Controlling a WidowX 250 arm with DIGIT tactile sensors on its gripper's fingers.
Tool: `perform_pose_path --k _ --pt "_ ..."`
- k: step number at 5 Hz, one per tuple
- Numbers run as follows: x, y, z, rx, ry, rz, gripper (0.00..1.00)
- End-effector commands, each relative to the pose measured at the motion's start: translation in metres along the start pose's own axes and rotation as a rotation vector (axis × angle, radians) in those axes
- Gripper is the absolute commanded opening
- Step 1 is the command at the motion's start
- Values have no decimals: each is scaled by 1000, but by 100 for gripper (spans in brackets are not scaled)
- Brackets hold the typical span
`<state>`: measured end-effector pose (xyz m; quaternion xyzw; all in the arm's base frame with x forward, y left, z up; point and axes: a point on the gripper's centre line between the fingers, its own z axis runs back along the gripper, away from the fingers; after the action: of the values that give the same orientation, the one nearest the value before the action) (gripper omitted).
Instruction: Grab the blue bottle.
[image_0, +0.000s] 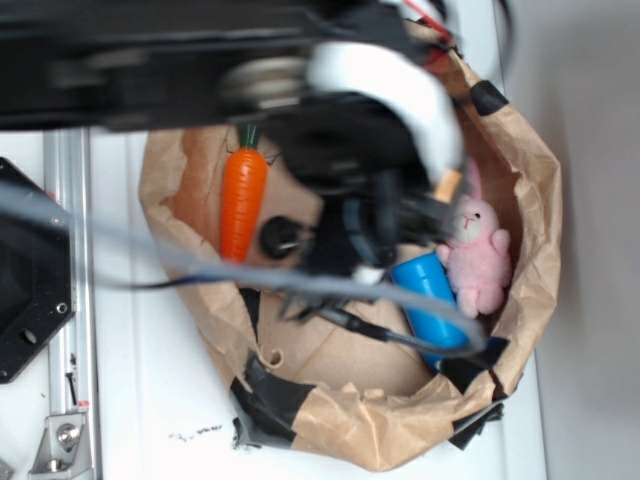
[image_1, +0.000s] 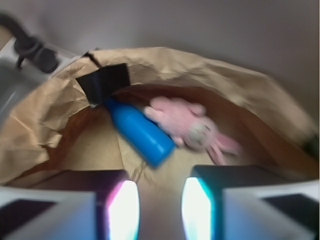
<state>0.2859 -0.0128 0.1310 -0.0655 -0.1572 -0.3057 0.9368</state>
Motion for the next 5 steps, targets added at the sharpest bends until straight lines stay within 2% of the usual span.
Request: perform_pose_path --k 1,2,3,5 --pt "24 -14 -59 -20 71 -223 100" --pt "33 -39 -75 -35 68 -343 100" --pt "40 -50 -88 -51 63 -429 100" --pt "12 -57 -113 -136 145 -341 100"
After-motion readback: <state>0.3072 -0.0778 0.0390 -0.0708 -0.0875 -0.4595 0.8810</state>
